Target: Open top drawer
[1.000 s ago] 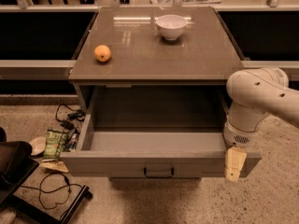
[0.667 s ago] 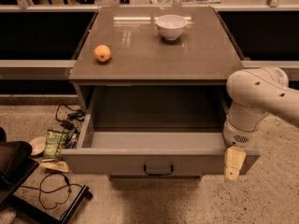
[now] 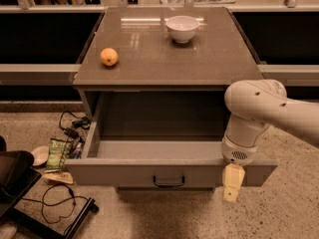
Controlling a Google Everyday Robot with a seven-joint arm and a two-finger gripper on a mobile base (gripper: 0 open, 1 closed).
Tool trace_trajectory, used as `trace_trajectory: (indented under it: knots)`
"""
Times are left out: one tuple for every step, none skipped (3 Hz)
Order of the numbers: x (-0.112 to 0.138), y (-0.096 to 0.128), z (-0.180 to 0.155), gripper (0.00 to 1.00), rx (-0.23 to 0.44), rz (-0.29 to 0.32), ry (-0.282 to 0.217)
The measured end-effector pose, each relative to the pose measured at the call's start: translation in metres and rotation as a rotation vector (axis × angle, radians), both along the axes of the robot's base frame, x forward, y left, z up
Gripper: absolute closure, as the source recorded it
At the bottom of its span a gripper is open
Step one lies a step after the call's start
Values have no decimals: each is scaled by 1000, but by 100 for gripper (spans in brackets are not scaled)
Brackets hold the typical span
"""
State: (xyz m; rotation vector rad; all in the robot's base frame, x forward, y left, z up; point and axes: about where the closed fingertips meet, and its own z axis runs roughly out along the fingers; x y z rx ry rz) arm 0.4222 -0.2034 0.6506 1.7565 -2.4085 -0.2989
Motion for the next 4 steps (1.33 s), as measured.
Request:
trace_trajectory:
  knots:
    - [-4, -1, -1, 0, 3, -3, 8]
    - [-12, -2, -4, 0, 10, -9, 28]
    - [-48, 8, 8, 19, 37, -88, 41]
    - [-50, 9, 10, 50, 34, -95, 45]
